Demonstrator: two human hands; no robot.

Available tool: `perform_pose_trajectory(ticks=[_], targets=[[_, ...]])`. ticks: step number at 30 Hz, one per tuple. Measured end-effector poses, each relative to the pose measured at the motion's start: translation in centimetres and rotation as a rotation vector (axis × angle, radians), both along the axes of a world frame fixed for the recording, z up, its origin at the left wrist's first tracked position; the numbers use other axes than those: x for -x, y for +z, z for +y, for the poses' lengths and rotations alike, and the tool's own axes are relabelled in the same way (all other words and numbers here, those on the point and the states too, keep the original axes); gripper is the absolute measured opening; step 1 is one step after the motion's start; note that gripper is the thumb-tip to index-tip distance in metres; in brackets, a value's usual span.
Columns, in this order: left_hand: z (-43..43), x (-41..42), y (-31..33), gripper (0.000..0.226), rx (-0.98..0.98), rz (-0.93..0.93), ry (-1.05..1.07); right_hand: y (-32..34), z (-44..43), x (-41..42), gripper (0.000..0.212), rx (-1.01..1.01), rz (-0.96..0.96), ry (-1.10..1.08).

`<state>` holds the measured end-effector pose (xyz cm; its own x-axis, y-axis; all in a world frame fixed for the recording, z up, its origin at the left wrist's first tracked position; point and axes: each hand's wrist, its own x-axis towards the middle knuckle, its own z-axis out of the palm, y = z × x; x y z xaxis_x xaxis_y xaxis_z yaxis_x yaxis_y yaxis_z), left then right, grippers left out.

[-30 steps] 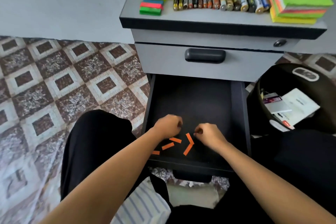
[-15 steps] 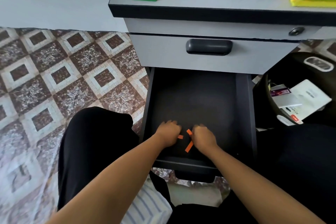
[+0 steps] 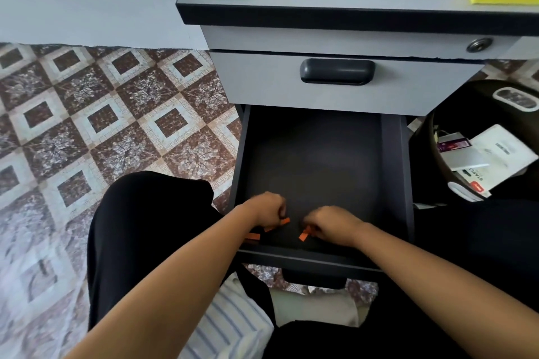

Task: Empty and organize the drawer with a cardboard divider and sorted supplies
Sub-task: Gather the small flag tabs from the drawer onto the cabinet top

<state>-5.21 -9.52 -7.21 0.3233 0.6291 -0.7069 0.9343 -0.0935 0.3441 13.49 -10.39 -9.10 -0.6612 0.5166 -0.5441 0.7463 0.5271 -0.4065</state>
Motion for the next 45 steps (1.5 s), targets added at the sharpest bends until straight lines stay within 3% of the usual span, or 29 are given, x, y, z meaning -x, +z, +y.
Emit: perform_pose_trajectory(ticks=[7, 14, 18, 22, 24, 30, 37, 45], targets=[[-1.5, 0.1, -0.6, 0.024, -0.129, 0.207, -0.211, -0.6, -0.9, 0.0, 0.026, -0.144, 0.013, 0.058], [-1.8, 0.1, -1.1, 0.029, -0.146, 0.168, -0.179, -0.5, -1.1, 0.4, 0.024, -0.157, -0.042, 0.03], [-1.5, 0.3, -0.5, 0.027, -0.113, 0.072, -0.024, -0.7, -1.4, 1.1, 0.022, 0.014, 0.05, -0.204], [-0.2, 1.0, 1.2, 0.015, -0.17, -0.147, 0.302, -0.5, -1.4, 3.0, 0.016, 0.137, 0.198, -0.409], [0.4, 1.5, 2.4, 0.003, -0.225, -0.256, 0.465, -0.1, -1.4, 4.5, 0.016, 0.161, 0.251, -0.396], [0.9, 3.1, 3.9, 0.01, -0.292, -0.398, 0.688, 0.1, -1.0, 9.3, 0.014, 0.225, 0.244, -0.263], [0.7, 4.2, 4.2, 0.019, -0.265, -0.506, 0.806, 0.0, -1.3, 11.9, 0.023, 0.202, 0.146, -0.22], [0.9, 4.2, 4.8, 0.018, -0.249, -0.481, 0.822, 0.1, -1.3, 12.4, 0.025, 0.195, 0.047, -0.197]])
